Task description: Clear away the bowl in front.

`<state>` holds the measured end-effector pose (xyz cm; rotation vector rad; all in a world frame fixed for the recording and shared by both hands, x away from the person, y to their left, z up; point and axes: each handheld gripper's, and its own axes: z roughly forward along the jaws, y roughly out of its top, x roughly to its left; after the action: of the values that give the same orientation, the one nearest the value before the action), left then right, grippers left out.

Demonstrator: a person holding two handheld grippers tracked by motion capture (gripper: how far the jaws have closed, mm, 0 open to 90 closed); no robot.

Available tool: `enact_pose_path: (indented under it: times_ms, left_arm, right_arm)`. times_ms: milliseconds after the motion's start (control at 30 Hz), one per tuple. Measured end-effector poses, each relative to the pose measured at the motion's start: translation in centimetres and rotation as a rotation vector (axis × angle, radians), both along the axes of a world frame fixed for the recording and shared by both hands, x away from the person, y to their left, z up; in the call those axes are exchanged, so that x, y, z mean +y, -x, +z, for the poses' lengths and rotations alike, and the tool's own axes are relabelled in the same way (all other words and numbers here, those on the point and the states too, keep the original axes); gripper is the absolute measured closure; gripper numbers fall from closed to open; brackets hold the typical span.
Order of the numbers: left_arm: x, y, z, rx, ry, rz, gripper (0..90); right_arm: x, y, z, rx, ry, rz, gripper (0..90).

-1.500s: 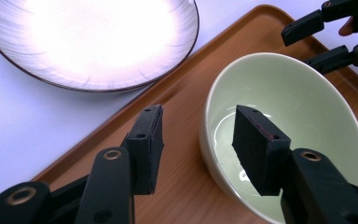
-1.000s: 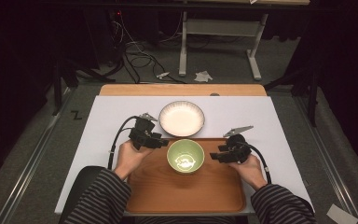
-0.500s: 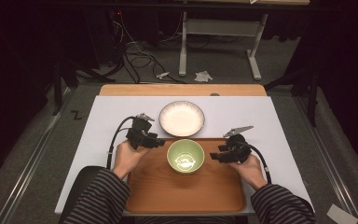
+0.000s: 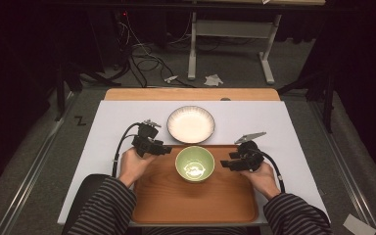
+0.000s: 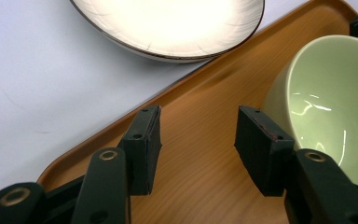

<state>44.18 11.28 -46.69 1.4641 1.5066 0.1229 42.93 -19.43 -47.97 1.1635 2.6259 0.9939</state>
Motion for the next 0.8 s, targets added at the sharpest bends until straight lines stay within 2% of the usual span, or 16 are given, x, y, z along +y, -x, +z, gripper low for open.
enact_pose_path:
  times_ms: [200, 367, 800]
  left_arm:
    - [0.1, -0.3, -0.5, 0.017, -0.005, 0.020, 50.2]
    - [0.1, -0.5, -1.0, 0.045, -0.017, 0.024, 49.5]
    - [0.1, -0.8, -1.8, 0.079, -0.054, 0.033, 49.6]
  right_arm:
    - [0.1, 0.1, 0.0, 0.004, 0.000, -0.001, 46.0]
    - [0.0, 0.0, 0.0, -0.001, 0.000, -0.001, 45.9]
    - [0.1, 0.1, 0.0, 0.002, 0.000, -0.002, 45.2]
